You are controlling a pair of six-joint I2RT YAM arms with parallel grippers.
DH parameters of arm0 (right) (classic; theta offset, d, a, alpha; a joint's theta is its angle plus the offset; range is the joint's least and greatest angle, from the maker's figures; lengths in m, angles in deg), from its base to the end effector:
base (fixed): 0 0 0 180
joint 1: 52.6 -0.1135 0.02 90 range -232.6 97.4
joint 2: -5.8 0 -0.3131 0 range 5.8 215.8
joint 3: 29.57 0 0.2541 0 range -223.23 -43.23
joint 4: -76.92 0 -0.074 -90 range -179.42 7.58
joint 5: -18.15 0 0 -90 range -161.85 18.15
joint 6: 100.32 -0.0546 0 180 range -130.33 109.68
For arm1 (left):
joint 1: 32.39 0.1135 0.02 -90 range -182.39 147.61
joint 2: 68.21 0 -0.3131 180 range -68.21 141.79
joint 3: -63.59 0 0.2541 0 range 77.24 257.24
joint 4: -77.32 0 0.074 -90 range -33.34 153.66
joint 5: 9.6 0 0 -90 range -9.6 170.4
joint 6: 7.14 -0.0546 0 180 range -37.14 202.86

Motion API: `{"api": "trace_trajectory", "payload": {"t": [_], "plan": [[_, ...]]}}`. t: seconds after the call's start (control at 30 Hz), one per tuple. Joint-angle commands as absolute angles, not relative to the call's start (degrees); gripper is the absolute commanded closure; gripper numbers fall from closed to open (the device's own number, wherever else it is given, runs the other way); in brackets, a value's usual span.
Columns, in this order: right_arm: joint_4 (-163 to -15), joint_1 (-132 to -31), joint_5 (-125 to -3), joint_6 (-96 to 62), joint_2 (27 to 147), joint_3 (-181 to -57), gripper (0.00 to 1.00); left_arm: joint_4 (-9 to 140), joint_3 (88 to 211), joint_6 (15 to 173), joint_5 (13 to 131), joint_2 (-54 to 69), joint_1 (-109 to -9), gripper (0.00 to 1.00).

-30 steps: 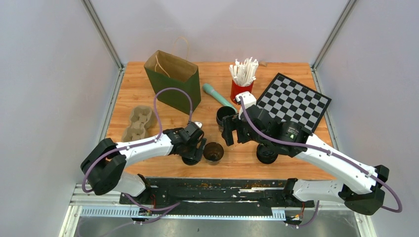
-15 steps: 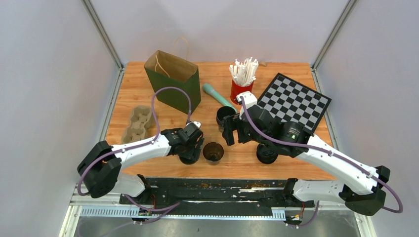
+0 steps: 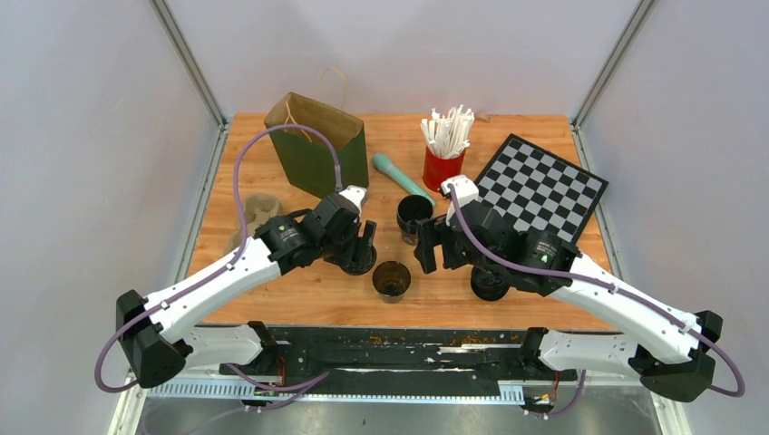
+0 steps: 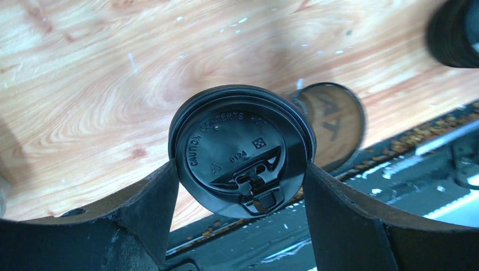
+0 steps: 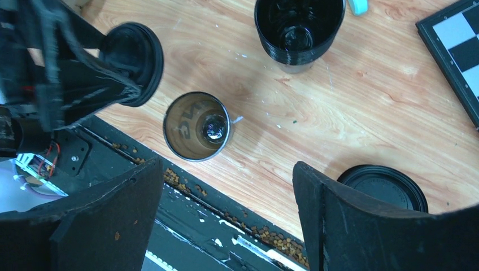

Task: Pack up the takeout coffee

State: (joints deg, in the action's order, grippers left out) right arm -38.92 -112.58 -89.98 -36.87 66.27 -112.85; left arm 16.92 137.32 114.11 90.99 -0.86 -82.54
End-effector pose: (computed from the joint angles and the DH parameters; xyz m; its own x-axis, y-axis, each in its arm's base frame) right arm 0.1120 0.1598 0.4013 -0.6112 -0.2088 -0.7634 -0.4838 0.8619 0.1516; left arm 0.1531 -0.1678 0.3274 -0.7989 0.1614 -0.5794 0.3170 0.9316 -0.1776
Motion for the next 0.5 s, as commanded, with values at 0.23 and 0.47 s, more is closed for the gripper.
{"api": "trace_trajectory", "payload": {"t": [0.23,0.47], "plan": [[-38.68,-112.92,-95.04,-40.8,59.88,-109.85,0.16,10.9,151.05,111.96,87.89,7.11,-90.92,0.23],[-37.03,-112.98,-97.6,-40.05,56.87,-110.36,0.16,10.92,153.31,111.99,88.49,13.74,-93.44,0.2]]}}
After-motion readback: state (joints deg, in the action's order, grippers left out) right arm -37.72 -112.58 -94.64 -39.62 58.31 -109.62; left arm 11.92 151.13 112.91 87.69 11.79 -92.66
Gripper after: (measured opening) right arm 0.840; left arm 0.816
